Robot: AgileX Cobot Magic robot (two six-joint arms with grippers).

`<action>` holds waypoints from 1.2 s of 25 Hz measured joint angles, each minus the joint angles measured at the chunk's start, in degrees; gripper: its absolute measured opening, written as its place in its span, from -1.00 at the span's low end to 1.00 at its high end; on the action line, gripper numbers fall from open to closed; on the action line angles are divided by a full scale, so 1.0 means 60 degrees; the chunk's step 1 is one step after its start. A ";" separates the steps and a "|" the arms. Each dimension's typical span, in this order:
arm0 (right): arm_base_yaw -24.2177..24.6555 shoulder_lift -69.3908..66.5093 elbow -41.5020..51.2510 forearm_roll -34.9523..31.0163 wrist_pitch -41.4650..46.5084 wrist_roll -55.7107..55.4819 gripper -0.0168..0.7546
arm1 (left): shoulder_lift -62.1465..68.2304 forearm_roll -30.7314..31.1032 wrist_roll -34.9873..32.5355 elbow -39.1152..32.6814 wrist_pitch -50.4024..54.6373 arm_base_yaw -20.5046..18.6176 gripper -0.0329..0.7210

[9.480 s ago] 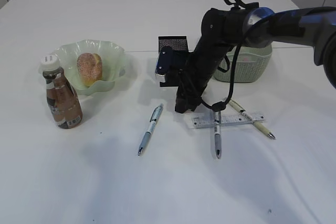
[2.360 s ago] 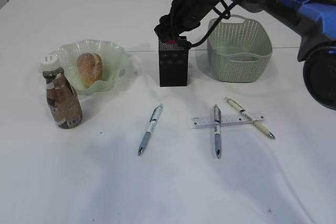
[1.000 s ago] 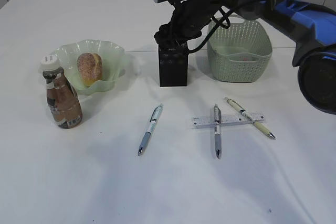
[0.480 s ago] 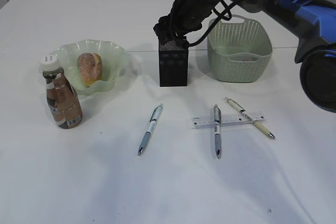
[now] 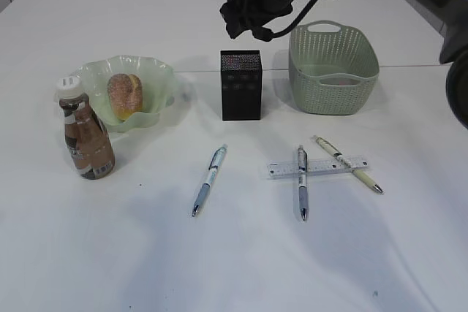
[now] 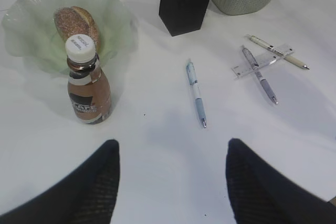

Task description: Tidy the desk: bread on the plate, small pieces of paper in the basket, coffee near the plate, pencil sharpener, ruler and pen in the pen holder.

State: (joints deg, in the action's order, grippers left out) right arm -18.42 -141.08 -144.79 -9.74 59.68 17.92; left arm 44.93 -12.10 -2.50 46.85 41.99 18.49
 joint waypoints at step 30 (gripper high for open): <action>0.0004 0.3425 0.0530 0.0352 0.2103 -0.1645 0.29 | 0.0000 -0.0238 0.0000 0.0000 0.0136 0.0000 0.28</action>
State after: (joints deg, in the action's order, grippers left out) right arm -18.40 -120.53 -141.60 -7.63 72.30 8.05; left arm 44.93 -13.52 -2.50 46.85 42.81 18.49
